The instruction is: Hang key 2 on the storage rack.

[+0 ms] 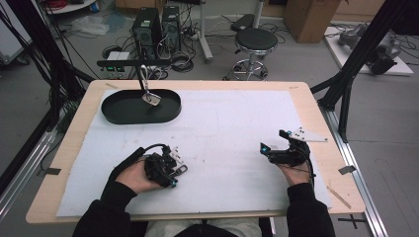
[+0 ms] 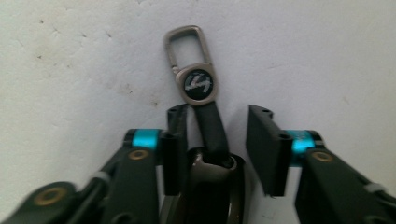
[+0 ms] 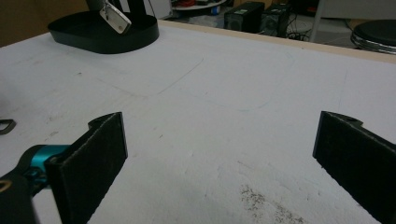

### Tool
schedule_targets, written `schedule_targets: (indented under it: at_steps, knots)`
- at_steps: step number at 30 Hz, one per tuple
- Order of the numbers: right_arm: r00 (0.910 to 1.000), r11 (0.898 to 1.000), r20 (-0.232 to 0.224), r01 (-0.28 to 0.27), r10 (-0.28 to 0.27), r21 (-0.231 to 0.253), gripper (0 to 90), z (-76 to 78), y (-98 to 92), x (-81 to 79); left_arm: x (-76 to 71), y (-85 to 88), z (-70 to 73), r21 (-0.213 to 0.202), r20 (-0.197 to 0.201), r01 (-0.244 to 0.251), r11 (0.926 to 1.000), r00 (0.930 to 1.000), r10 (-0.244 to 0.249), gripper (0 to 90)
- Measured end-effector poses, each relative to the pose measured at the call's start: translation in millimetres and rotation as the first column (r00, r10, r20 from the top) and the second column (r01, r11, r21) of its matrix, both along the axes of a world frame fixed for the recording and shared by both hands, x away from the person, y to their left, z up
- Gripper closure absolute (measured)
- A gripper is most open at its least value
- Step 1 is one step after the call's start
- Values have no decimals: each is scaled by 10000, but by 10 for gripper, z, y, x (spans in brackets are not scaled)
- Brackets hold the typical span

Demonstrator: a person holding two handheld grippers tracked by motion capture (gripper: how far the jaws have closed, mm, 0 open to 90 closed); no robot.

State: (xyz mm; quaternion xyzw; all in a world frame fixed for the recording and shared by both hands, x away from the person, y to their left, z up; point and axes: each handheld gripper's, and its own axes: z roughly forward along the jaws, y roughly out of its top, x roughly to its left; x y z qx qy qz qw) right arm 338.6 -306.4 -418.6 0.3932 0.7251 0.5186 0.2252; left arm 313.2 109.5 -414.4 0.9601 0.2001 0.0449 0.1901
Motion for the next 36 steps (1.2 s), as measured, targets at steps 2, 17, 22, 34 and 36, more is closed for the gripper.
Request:
schedule_targets:
  at_steps: [2,17,22,34,36]
  knots:
    - [10000,10000,10,0,0,-6,21,1,0,-1,9,11,2,-44,-7,44,10000,10000,-44,717]
    - [10000,10000,29,-33,33,-3,21,6,1,-11,-24,11,10,-7,476,631,9980,9969,-630,824]
    - [10000,10000,53,-14,14,-9,21,8,4,-13,-6,44,31,-168,387,570,9982,9977,-563,825]
    - [10000,10000,20,-11,11,-33,21,9,15,-22,-6,257,252,-1048,807,211,9943,9967,-126,827]
    - [10000,10000,33,-5,6,-32,21,8,18,-20,18,311,312,-1182,915,127,9929,9958,-19,828]
